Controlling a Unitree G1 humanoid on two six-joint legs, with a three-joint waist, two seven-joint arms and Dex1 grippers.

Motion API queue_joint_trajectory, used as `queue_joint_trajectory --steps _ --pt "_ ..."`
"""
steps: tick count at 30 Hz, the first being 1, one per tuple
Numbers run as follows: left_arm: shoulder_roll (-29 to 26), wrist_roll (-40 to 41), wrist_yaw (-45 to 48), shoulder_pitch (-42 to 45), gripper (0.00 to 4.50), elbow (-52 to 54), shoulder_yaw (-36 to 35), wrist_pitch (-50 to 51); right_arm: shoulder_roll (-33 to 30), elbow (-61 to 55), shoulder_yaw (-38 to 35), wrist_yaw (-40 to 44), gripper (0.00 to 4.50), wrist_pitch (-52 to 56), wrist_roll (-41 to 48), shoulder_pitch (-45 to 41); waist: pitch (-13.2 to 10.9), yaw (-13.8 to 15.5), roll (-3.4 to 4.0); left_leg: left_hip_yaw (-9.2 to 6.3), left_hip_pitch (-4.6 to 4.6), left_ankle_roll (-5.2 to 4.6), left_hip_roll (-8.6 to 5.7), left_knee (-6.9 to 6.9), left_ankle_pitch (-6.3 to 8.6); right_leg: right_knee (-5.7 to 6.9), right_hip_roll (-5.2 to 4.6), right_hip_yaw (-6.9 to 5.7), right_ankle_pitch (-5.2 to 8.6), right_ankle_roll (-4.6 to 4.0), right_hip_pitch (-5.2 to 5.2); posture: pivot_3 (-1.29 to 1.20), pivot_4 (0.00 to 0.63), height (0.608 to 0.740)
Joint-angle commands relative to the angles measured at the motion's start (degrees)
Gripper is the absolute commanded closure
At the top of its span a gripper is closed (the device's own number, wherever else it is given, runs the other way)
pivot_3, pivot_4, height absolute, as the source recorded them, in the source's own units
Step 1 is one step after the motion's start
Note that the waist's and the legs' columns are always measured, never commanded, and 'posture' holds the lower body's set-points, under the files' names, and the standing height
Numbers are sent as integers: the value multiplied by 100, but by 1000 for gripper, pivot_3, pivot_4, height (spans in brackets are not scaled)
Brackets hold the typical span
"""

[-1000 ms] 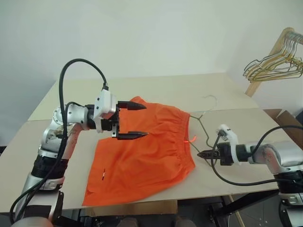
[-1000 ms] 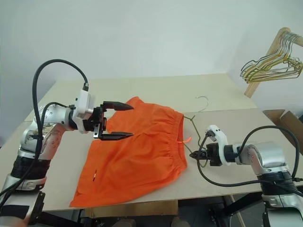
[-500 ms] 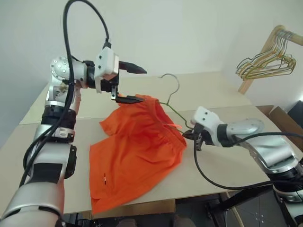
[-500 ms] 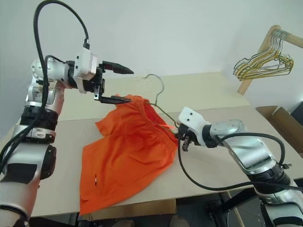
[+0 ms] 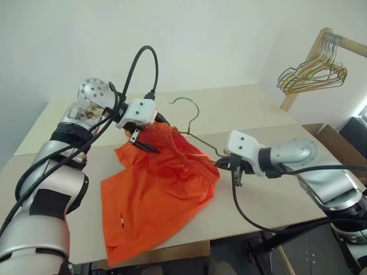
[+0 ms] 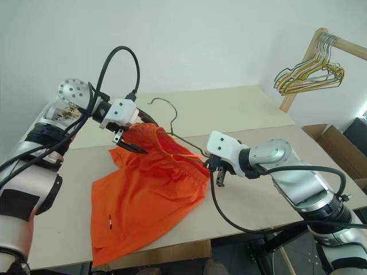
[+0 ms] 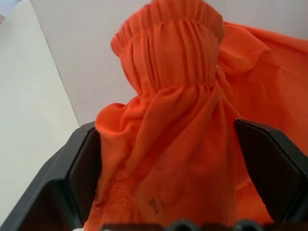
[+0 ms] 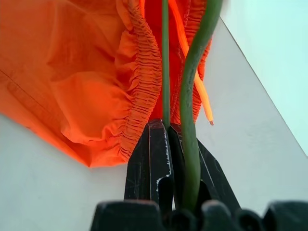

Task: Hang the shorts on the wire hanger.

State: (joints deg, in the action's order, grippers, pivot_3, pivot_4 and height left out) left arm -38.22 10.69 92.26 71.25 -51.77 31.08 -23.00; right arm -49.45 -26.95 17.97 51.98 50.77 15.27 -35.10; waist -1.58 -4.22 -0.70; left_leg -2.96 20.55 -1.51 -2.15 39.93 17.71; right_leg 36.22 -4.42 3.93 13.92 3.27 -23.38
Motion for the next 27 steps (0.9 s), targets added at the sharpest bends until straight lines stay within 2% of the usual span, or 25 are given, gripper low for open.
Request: queue_joint_trajectory --steps 1,3,12,13,18,20,23,24,27 --pt "-40 -225 24 120 848 -112 38 -270 -20 -208 -99 26 4500 -67 -38 -174 0 0 0 0 0 0 0 1 0 0 0 0 0 0 0 -131 0 740" --pt "-8 -338 24 116 1379 -162 -39 -348 -14 -204 -113 47 4500 -56 -46 -190 0 0 0 0 1 0 -1 2 0 0 0 0 0 0 0 -129 0 740" --pt "26 -596 24 105 4306 -320 -204 -502 85 -209 -117 25 4500 59 -29 -313 0 -1 0 0 6 0 -1 3 0 2 0 0 0 0 -5 -126 0 740" --pt "23 -600 24 90 4457 -306 -218 -489 92 -231 -122 23 4500 84 -16 -325 0 -1 0 0 6 0 0 3 0 2 0 0 0 0 -5 -125 0 740" --pt "19 -547 24 12 4457 -221 -297 -232 101 -285 -134 16 4500 134 -14 -359 1 -9 0 -1 33 0 0 16 0 18 -1 0 0 0 -35 -127 0 740" --pt "21 -534 24 -17 4457 -169 -321 -146 78 -295 -154 -13 4500 34 -73 -316 1 -21 0 -1 66 2 -1 38 -1 59 -3 4 0 0 -79 -127 0 740" --pt "31 -491 24 -80 4500 -101 -413 1 -15 -366 -293 -76 3778 -104 -148 -173 1 -49 0 -1 69 2 -1 38 -2 80 -3 4 0 0 -84 -127 0 740" --pt "40 -503 24 -97 4500 -97 -467 84 -68 -391 -406 -91 3387 -86 -133 -122 1 -60 0 -2 69 2 -1 38 -2 81 -3 4 0 0 -84 -130 0 740" --pt "24 -488 24 -207 4500 -51 -584 244 -215 -533 -976 -125 2530 60 52 169 1 -68 0 -4 71 2 -2 39 -2 81 -4 2 0 0 -82 -129 0 740"
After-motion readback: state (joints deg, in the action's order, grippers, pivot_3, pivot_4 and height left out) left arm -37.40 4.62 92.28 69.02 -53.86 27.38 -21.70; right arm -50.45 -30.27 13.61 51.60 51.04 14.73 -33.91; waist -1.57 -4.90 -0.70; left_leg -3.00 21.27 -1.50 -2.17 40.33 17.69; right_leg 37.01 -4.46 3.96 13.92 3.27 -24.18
